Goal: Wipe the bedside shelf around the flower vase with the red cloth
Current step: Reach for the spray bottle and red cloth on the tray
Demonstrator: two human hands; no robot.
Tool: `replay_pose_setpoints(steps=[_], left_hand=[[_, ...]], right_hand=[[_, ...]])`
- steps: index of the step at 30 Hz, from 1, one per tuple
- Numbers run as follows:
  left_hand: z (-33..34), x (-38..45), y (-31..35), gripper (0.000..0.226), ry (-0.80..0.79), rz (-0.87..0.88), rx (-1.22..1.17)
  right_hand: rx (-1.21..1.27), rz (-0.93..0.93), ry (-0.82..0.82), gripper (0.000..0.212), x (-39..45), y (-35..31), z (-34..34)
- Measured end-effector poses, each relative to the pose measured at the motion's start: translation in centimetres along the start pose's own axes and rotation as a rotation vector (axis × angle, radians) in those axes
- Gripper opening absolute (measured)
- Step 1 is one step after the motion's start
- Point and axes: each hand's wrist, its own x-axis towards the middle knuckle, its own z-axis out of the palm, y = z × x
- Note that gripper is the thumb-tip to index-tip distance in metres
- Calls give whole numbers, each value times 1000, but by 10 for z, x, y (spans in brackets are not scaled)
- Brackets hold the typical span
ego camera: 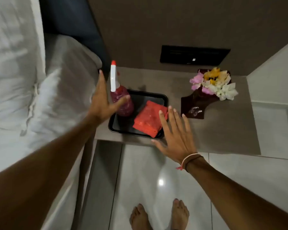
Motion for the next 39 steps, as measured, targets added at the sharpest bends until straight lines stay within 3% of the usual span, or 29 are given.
replay_pose_setpoints(steps=[3,9,16,19,26,29,33,39], left_hand=[[-1,27,9,124,58,5,-37],[16,44,26,68,132,10,-113],[0,15,55,36,131,165,-155],[-5,-13,75,34,103,240,-134],[55,-87,121,18,-226,250,-270],[95,-112,133,14,-203,149,-258],[132,-129,143,25,-196,128,-304],[151,-135,142,30,-178,173,-177]], right_hand=[[57,30,37,95,3,-4,9],[98,27,156,83,-4,-7,28],[61,126,41,83,-34,13,27],[0,218,-67,85,-57,47,13],[-142,435,-86,91,-111,114,-28],[-167,452,-93,91,-127,123,-33],[-164,458,-92,91,-137,128,-31],[-140,448,-112,92,-144,128,-19]])
